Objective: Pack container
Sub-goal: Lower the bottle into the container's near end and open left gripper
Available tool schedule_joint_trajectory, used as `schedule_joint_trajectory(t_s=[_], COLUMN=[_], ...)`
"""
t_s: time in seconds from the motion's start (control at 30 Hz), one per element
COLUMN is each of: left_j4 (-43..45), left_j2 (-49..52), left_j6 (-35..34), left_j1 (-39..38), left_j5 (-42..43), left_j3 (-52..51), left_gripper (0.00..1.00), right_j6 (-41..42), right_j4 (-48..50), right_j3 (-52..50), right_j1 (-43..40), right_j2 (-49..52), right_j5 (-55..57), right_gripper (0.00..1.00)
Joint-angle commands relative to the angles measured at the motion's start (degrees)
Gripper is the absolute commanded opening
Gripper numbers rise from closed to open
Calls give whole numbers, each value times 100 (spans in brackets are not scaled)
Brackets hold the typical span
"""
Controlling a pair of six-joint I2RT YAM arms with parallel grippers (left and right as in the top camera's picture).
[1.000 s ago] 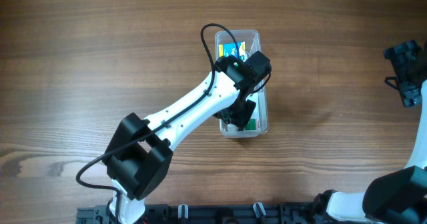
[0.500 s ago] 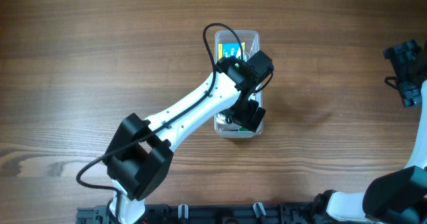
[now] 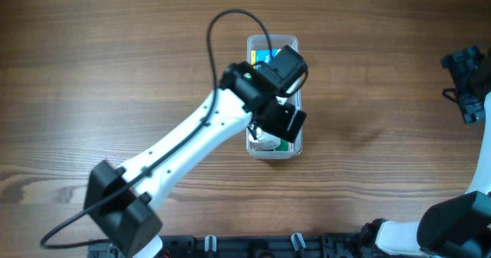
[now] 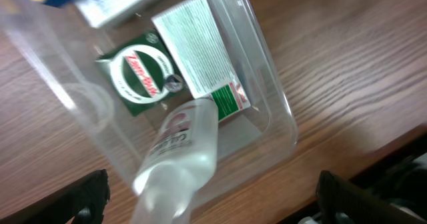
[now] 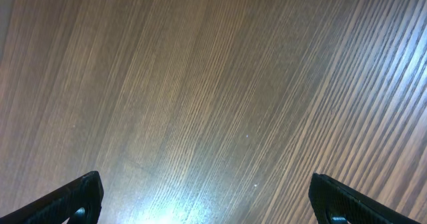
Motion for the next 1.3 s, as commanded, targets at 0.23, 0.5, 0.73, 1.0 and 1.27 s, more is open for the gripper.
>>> schedule_joint_trajectory(t_s=[0.23,0.5,0.73,1.0,1.27], left_j4=[-1010,-1329,-1279,-1069,-951], left_j2=[-623,-621,-35,225,240], left_j6=[350,-767,-1082,-1209,-1248], left_j1=[713,713,713,713,713], left_j5=[-225,732,984,1246,1241], left_j3=[37,37,37,37,37], left_gripper=[100,87,87,75,67], right_j6=[116,118,118,116,114], right_j4=[15,13,15,15,13], right_j3=[20,20,20,20,20], right_j1=[13,13,13,13,13], right_j2=[52,52,52,52,52], right_j5=[-9,-9,-9,-9,-9], right_gripper=[100,100,99,100,100])
